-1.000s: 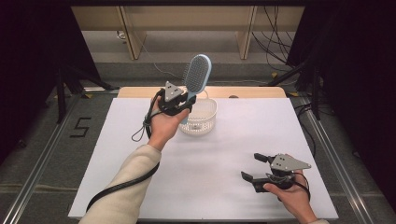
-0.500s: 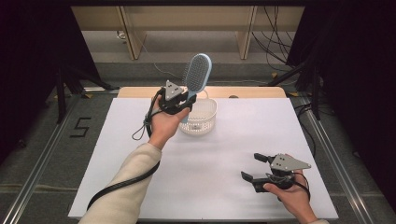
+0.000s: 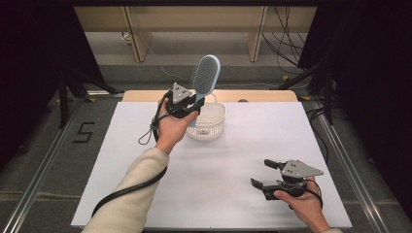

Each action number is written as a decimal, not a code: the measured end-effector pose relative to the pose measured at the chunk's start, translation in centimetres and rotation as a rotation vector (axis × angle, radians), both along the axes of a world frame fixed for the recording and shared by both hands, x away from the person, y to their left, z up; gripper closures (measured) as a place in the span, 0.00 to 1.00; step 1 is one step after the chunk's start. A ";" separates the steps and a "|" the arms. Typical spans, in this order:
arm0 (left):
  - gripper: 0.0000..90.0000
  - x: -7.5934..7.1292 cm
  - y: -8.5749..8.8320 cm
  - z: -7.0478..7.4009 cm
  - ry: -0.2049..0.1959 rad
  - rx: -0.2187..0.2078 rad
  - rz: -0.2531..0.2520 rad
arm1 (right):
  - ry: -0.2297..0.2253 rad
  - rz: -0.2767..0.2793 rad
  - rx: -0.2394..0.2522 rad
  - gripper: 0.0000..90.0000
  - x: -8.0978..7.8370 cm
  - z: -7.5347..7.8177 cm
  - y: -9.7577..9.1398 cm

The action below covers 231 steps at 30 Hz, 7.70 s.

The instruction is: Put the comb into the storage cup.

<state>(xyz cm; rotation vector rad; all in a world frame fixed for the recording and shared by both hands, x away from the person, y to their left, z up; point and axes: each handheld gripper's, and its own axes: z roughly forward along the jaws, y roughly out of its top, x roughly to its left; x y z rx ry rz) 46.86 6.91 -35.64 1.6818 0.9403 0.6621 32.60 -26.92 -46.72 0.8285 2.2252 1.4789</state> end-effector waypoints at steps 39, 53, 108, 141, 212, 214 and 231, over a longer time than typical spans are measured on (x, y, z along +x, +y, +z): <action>0.78 0.9 -0.4 0.3 -0.009 -0.001 0.003 | -0.003 -0.005 0.005 0.17 0.0 0.0 0.0; 0.78 1.5 -0.7 -0.1 0.001 -0.016 0.012 | -0.003 -0.007 0.003 0.17 0.0 0.0 0.0; 0.78 3.1 -1.5 -0.9 0.005 -0.015 0.016 | -0.008 -0.018 0.007 0.16 0.0 0.0 0.0; 0.78 3.9 -2.1 -1.5 0.004 -0.005 0.013 | -0.009 -0.017 0.011 0.16 0.1 0.0 0.0; 0.78 4.8 -2.5 -3.2 0.005 0.014 0.006 | -0.013 -0.020 0.015 0.16 0.1 0.0 -0.1; 0.77 4.8 -2.6 -3.3 0.003 0.015 0.004 | -0.015 -0.019 0.012 0.16 0.1 0.0 -0.1; 0.77 4.7 -2.8 -4.1 0.001 0.026 -0.017 | -0.012 -0.019 0.008 0.16 0.0 0.0 0.0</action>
